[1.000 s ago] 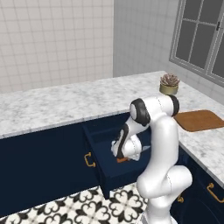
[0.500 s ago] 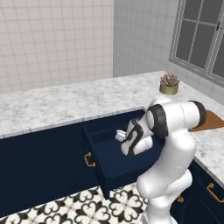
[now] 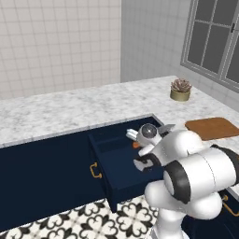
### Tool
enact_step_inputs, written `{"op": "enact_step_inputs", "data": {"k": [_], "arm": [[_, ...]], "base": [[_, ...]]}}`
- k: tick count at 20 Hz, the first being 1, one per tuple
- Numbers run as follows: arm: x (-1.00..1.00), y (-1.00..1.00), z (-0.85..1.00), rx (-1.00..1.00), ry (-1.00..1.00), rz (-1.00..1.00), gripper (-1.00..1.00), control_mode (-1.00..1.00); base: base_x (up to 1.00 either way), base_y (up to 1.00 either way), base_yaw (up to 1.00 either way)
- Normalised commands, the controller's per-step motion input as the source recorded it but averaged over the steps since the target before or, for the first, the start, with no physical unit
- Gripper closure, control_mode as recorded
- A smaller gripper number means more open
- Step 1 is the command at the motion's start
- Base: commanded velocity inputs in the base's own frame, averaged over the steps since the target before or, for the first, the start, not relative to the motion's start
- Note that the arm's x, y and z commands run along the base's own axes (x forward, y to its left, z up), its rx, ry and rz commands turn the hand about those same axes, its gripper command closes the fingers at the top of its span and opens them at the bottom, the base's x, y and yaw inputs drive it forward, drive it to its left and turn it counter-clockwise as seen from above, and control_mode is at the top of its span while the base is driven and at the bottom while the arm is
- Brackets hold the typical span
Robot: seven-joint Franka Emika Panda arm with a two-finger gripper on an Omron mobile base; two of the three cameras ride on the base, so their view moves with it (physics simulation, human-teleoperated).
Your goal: Pick up the knife from the drawer and place it on the cutting board. Then place the meat from the plate to the cutting board.
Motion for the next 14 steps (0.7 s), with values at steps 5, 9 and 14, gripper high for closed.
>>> {"op": "enact_step_inputs", "data": {"k": [5, 9, 14], "arm": [[0.01, -0.94, 1.0, -0.04, 0.05, -0.22, 1.0, -1.0], [0.08, -1.0, 0.99, -0.03, 0.31, -0.17, 1.0, -1.0], [0.17, -1.0, 0.59, 0.0, 0.44, -0.1, 1.0, -1.0]], "base": [[0.0, 0.0, 0.0], [0.0, 0.0, 0.0], [0.0, 0.0, 0.0]]}}
